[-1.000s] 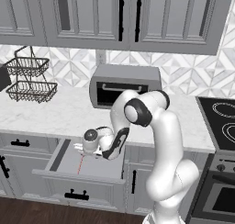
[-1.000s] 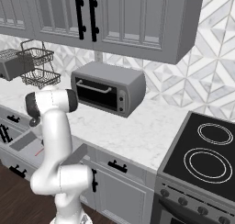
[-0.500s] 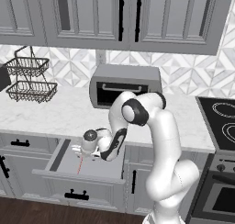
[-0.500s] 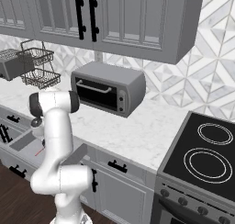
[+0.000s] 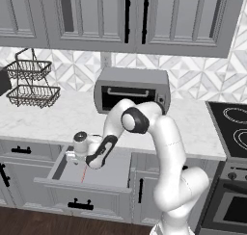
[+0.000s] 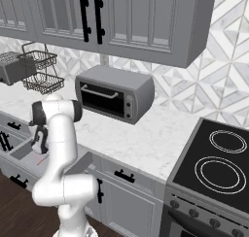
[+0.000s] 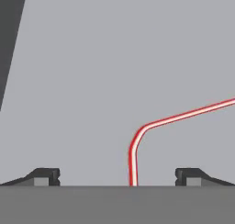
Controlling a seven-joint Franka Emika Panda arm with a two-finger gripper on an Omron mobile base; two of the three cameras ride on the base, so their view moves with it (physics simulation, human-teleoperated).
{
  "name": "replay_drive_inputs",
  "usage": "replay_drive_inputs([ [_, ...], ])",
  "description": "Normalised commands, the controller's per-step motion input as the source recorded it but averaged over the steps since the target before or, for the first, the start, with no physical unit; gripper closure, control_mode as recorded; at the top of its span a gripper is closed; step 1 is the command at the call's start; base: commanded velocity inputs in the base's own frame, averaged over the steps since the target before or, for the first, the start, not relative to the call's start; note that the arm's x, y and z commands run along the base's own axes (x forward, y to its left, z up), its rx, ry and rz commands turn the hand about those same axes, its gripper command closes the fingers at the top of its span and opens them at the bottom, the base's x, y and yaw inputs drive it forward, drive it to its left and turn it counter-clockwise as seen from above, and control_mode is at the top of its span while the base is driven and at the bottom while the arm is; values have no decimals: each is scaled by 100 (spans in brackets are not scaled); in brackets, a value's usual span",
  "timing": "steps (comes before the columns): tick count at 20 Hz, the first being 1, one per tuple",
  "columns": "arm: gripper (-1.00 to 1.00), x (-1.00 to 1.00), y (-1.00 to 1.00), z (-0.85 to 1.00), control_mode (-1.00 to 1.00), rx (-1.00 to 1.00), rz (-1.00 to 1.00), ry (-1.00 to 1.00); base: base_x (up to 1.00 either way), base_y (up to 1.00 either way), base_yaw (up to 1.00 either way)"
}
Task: Take a straw from the drawer in front and place it inside the glass cup on the dining counter.
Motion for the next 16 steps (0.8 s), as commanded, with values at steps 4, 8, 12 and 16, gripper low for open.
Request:
replay_drive_inputs([
  [4,100,4,8,-58,-100,-19,0,6,0,0,0],
  [8,100,-17,-26,-100,-100,-7,1,2,0,0,0],
  [12,100,-57,-73,-100,-100,0,0,-2,0,0,0],
  [16,100,-96,-62,-100,-100,2,0,-11,0,0,0],
])
